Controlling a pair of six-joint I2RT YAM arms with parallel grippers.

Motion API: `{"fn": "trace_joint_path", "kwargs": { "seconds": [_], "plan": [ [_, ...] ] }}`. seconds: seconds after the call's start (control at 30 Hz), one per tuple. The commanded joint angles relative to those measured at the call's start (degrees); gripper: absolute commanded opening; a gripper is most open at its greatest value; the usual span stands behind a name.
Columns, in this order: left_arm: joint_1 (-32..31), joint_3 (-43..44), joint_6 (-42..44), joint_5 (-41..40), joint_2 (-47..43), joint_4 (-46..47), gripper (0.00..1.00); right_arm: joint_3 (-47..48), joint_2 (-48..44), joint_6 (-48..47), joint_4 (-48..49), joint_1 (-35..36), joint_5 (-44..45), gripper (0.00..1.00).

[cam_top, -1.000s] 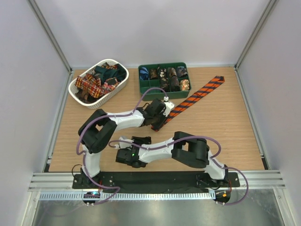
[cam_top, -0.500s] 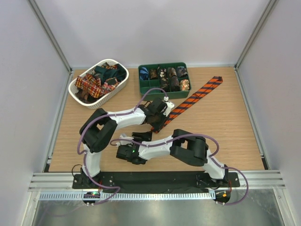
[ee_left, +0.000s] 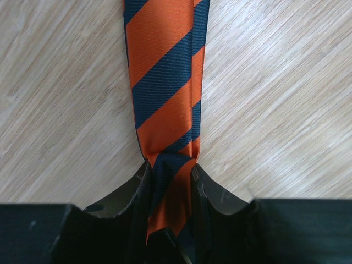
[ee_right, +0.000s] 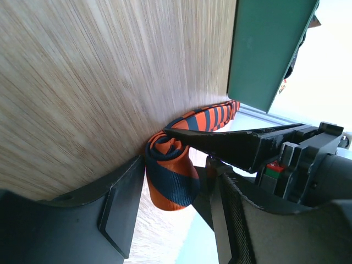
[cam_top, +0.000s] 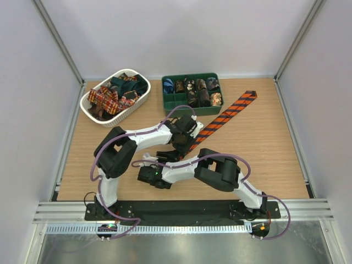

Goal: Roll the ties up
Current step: Roll the tie

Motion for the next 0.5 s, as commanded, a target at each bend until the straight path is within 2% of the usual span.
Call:
{"fn": "trace_joint_path", "kwargs": {
  "seconds": [0.0, 0.13, 0.27, 0.43, 0.47],
  "plan": [
    [-0.35, 1.06, -0.6, 0.54, 2.12, -7.32, 0.3, 0.14, 2.46, 1.03, 0.28, -0.98, -6.48, 0.57],
    [-0.35, 1.58, -0.69, 0.45, 2.04, -8.73, 0.3, 0.84, 3.78, 2.79, -2.26, -1.24, -6.22, 0.54],
    [-0.35, 1.94, -0.6, 0.37, 1.95, -8.99, 0.3, 2.69, 5.71, 7.27, -6.21, -1.42, -5.25, 0.41],
    [-0.35, 1.85, -0.07, -1.3, 1.95, -8.56, 0.32, 4.62, 5.98, 12.46, -9.73, -1.42, -4.72, 0.31],
    [-0.35, 1.76, -0.07, -1.31, 1.77, -8.3, 0.34, 4.63, 5.89, 13.51, -9.74, -1.42, -4.72, 0.25]
  ]
}}
